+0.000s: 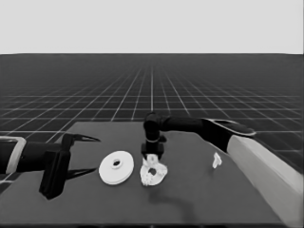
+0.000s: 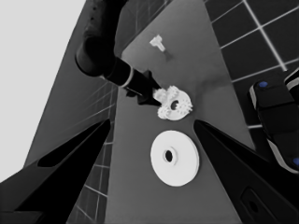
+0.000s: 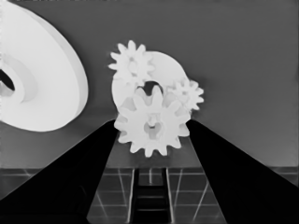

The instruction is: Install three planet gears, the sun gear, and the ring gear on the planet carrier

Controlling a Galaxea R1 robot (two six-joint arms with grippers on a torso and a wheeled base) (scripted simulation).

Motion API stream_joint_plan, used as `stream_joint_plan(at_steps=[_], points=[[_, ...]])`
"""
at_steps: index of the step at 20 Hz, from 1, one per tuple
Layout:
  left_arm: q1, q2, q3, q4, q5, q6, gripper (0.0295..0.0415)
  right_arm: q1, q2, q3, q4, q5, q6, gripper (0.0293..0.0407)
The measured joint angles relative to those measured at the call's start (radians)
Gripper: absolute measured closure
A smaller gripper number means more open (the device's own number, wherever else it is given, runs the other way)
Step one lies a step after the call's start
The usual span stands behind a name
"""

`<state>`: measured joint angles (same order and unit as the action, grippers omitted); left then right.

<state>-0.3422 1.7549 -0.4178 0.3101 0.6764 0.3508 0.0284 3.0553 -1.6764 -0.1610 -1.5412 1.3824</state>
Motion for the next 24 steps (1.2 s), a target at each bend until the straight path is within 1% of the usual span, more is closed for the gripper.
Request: stream_joint_plan(at_steps=[1,2,5,11,24], points=[[0.0,0.0,0.0,0.0,0.0,0.0,0.0326,-0.047,0.006,-0.023,-0.05,0.012,-0.015,0.039],[0.0,0.0,0.0,0.0,0.0,0.0,0.0326,-0.081,0.011,-0.041,-0.078,0.021,-0.026,0.039],[0.0,0.0,0.0,0.0,0.0,0.0,0.0326,-0.116,0.018,-0.067,-0.11,0.033,-0.042,0.039],[0.0,0.0,0.0,0.0,0.0,0.0,0.0326,-0.128,0.019,-0.074,-0.117,0.037,-0.041,0.039],[0.0,0.0,0.0,0.0,0.0,0.0,0.0326,-0.134,0.02,-0.074,-0.117,0.036,0.086,0.039]])
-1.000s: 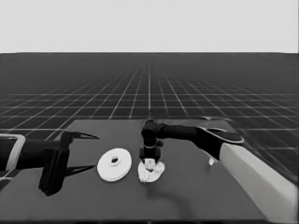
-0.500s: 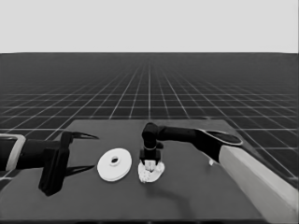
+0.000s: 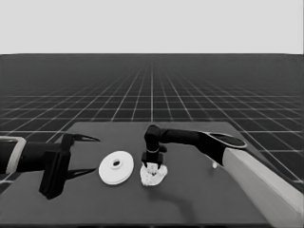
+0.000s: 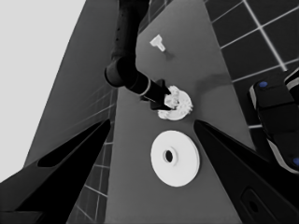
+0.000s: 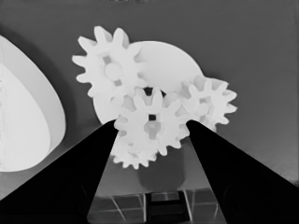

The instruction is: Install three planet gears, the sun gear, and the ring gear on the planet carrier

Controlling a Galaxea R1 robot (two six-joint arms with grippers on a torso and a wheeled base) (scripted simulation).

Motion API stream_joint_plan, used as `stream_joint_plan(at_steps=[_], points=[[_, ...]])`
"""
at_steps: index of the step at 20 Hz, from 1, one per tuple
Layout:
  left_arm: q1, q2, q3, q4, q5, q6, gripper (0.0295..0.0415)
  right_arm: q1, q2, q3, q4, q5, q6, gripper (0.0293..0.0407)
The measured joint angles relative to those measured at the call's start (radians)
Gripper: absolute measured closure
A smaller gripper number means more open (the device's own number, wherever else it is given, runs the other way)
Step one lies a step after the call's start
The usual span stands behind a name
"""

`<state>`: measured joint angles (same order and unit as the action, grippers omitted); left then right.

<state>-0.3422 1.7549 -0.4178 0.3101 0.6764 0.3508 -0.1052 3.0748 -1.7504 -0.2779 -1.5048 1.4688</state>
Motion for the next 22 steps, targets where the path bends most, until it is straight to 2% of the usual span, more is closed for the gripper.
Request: stream_joint_plan(at_steps=[22], points=[[0.0,0.0,0.0,0.0,0.0,0.0,0.0326,0.0,0.0,0.0,0.0,0.0,0.23,0.039]])
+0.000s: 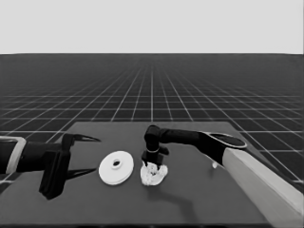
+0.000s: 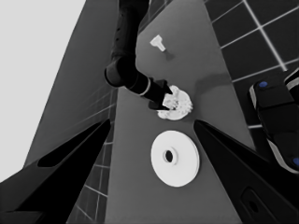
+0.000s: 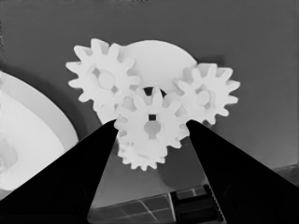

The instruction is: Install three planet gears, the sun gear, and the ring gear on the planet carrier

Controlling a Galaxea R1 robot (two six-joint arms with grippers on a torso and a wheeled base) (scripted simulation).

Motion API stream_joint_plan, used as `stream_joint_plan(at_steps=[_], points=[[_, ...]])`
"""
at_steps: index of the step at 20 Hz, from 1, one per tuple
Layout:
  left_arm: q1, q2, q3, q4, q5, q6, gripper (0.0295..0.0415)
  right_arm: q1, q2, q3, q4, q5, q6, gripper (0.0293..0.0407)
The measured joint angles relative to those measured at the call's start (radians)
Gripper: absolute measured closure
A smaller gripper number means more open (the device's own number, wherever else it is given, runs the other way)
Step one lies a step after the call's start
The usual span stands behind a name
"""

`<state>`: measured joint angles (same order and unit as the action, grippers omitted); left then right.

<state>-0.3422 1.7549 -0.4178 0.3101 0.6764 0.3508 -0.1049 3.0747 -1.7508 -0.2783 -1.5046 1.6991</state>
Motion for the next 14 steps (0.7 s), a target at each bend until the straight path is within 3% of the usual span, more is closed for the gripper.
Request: stream_joint_plan(at_steps=[14], points=[[0.0,0.0,0.0,0.0,0.0,0.0,0.0326,-0.004,-0.001,-0.001,0.0,0.0,0.147,0.039]])
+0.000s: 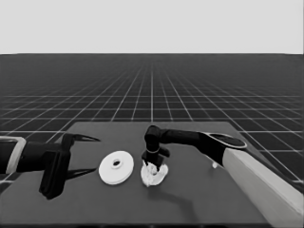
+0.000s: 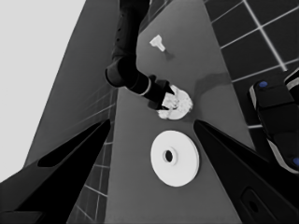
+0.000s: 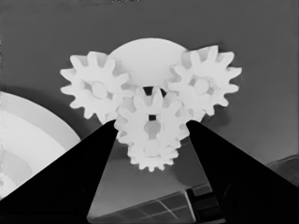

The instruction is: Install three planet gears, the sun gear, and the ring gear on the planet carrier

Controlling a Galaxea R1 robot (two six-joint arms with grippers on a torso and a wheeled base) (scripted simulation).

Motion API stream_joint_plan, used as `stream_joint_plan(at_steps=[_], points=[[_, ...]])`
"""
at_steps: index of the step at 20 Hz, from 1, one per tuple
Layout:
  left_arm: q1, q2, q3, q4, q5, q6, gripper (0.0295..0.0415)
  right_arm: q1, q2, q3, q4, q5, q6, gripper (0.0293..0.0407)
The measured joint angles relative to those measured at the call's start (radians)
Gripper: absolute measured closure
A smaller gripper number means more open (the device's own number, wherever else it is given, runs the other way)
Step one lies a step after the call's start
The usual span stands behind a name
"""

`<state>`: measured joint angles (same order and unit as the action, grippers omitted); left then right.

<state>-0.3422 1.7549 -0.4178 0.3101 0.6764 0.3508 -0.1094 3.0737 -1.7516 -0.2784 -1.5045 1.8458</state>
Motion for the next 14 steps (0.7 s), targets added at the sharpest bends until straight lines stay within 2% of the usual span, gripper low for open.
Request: stream_joint_plan(at_steps=[14], points=[[0.0,0.0,0.0,0.0,0.0,0.0,0.0326,0.0,0.0,0.0,0.0,0.0,0.147,0.039]])
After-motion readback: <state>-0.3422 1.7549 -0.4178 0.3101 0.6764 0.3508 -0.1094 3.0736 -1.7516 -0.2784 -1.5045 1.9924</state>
